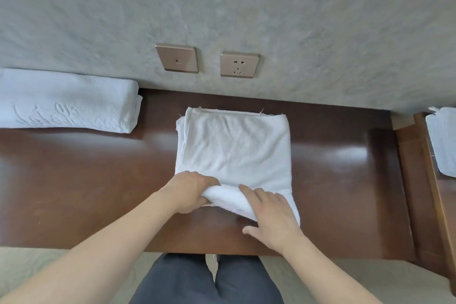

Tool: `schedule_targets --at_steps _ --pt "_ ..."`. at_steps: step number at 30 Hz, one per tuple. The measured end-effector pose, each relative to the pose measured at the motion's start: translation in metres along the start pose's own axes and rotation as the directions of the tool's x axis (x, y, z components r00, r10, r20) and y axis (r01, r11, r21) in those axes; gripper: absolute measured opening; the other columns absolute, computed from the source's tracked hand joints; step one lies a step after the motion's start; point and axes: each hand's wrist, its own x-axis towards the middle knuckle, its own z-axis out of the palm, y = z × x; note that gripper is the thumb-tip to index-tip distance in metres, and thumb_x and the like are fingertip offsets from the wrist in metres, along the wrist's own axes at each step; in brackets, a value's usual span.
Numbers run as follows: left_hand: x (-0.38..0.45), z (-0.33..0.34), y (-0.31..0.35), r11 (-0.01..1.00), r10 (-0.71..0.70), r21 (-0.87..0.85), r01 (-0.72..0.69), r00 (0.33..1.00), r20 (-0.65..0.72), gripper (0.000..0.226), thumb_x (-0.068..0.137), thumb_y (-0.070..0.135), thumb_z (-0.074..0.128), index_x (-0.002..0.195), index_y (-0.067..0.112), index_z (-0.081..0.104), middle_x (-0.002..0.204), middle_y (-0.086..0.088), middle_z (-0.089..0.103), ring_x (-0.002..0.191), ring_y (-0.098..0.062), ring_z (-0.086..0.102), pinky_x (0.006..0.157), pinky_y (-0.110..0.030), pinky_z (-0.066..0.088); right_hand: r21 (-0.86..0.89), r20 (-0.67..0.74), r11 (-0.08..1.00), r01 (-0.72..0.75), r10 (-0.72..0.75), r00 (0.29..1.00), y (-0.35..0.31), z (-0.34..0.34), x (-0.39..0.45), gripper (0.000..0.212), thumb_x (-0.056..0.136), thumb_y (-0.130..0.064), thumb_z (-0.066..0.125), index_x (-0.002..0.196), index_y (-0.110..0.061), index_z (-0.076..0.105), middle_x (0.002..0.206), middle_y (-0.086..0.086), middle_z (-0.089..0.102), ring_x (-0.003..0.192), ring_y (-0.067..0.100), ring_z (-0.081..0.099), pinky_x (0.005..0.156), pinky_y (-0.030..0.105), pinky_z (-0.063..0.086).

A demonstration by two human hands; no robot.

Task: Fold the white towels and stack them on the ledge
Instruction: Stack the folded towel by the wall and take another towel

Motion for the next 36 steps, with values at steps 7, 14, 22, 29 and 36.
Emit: schedule_targets --at_steps 7,14,22,29,36 --pt "0.025 -0.056 -0.025 0.984 0.051 -0.175 -0.025 0.988 0.147 0.021 0.079 0.058 0.069 0.092 0.045 0.059 0.084 0.022 0.059 0.086 -0.005 0.057 0.069 -0.023 0.039 0.197 0.092 0.959 -0.203 0.188 0.978 0.031 -0.066 0.018 0.028 0.079 -0.028 0.058 0.101 -0.036 0.042 0.087 -0.012 0.057 0.081 0.019 0.056 0.058 0.031 0.035" --pt "0.066 -0.112 -0.047 0.995 -0.069 -0.067 0.071 0.997 0.036 0.049 0.069 0.083 0.056 0.100 0.045 0.062 0.085 0.016 0.062 0.080 0.000 0.055 0.065 -0.024 0.043 0.207 0.248 0.965 -0.164 0.110 0.962 0.061 -0.149 0.089 0.027 0.079 -0.045 0.073 0.081 -0.034 0.048 0.089 -0.014 0.058 0.080 0.006 0.054 0.061 0.028 0.039" --pt "0.101 -0.122 -0.059 0.973 -0.213 0.039 0.229 0.945 -0.247 0.065 0.081 0.082 0.046 0.124 0.034 0.056 0.096 0.010 0.065 0.092 -0.017 0.058 0.080 -0.032 0.041 0.158 0.114 0.980 -0.123 0.106 0.988 0.085 -0.174 0.149 0.039 0.086 -0.055 0.067 0.111 -0.027 0.057 0.104 -0.007 0.060 0.100 0.018 0.057 0.084 0.038 0.046" --pt "0.106 -0.086 -0.035 0.990 -0.141 -0.076 0.119 0.813 -0.564 0.042 0.100 0.041 0.051 0.134 0.017 0.061 0.145 -0.004 0.054 0.136 -0.027 0.047 0.114 -0.042 0.032 -0.047 -0.148 0.972 -0.229 0.219 0.964 0.081 -0.138 0.166 0.047 0.101 -0.053 0.043 0.139 -0.025 0.045 0.133 -0.002 0.053 0.124 0.026 0.045 0.101 0.044 0.031" --pt "0.120 -0.047 -0.006 0.973 -0.176 0.061 0.221 0.890 -0.420 0.073 0.095 0.064 0.002 0.160 0.031 0.005 0.167 0.000 -0.003 0.154 -0.018 -0.006 0.122 -0.040 -0.015 0.020 -0.559 0.987 -0.161 0.144 0.816 0.045 -0.092 0.149 0.043 0.102 -0.035 0.038 0.136 -0.013 0.054 0.143 0.009 0.055 0.142 0.033 0.039 0.115 0.059 0.026"
